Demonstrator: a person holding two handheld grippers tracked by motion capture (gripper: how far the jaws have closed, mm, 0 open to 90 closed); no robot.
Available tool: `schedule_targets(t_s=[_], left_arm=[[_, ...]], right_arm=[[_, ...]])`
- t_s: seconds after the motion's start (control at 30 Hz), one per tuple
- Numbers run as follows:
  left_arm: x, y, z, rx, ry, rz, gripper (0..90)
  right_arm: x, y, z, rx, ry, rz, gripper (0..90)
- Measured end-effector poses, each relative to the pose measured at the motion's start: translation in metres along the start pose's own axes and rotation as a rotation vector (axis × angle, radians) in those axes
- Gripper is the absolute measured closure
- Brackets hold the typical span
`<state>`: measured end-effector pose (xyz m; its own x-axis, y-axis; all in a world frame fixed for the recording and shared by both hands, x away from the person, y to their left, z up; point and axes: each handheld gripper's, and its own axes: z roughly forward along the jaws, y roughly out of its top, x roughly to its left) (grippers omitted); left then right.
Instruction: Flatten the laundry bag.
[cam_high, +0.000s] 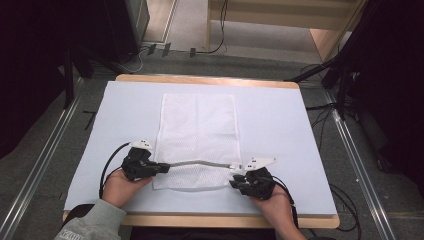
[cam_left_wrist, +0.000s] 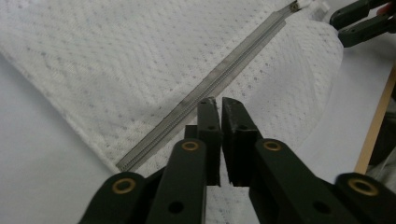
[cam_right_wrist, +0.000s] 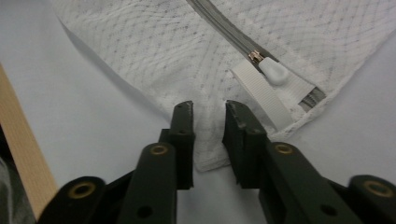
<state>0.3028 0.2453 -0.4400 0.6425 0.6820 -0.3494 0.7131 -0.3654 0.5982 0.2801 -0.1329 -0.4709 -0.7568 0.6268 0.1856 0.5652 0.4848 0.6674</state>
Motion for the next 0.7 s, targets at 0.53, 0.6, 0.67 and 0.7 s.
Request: schedule_targets(t_s=[0.53, 0.6, 0.67, 0.7], left_arm=[[0.002, -0.012, 0.011, 0.098, 0.018, -0.015, 90.0], [0.003, -0.011, 0.01, 0.103, 0.014, -0.018, 90.0], [0.004, -0.01, 0.008, 0.089, 0.001, -0.031, 90.0], [0.003, -0.008, 0.005, 0.068, -0.007, -0.034, 90.0]], right_arm=[[-0.01, -0.004, -0.013, 0.057, 0.029, 0.032, 90.0], [-0.01, -0.006, -0.013, 0.061, 0.036, 0.031, 90.0], [-0.01, -0.005, -0.014, 0.043, 0.052, 0.021, 90.0], [-0.009, -0.004, -0.016, 0.033, 0.057, 0.022, 88.4]])
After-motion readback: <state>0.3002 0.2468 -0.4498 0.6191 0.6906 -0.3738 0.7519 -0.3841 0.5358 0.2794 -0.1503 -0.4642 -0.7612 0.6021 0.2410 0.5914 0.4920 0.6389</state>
